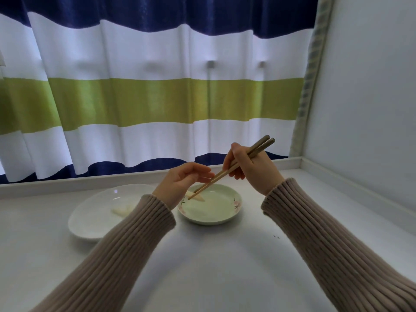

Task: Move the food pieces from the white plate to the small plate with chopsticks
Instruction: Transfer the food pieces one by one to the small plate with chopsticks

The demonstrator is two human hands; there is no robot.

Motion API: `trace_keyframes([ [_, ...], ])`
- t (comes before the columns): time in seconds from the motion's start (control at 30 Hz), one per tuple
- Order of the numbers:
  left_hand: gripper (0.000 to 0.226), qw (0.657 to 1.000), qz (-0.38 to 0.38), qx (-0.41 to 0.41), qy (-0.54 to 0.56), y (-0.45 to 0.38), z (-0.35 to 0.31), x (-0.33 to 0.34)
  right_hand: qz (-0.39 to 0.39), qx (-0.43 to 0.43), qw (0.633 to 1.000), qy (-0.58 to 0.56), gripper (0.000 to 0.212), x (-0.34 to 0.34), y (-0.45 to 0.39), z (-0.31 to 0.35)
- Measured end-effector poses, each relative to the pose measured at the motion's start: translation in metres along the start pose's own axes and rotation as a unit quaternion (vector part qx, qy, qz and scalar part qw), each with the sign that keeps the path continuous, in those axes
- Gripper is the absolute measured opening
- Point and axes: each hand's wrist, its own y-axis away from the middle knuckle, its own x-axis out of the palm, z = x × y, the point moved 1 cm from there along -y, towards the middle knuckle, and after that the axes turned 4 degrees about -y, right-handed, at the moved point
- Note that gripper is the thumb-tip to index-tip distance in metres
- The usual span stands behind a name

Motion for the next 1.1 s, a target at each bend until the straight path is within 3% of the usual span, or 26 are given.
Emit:
trace_keyframes([
  [0.67,0.028,0.999,0.049,-0.021,-0.009,-0.005,0.020,0.035,-0.014,0.054,0.998,-0.002,0.054,-0.011,0.014,-0.038],
  [0.93,0.029,0.998,0.017,-0.013,-0.052,0.005,0.016,0.017,-0.031,0.017,0.998,-0.055,0.047,-0.007,0.008,-0.028],
  [1.1,0.029,0.997,-0.046,0.012,-0.058,0.019,0.019,-0.012,-0.030,-0.002,0.994,-0.108,0.044,0.019,0.001,-0.017],
])
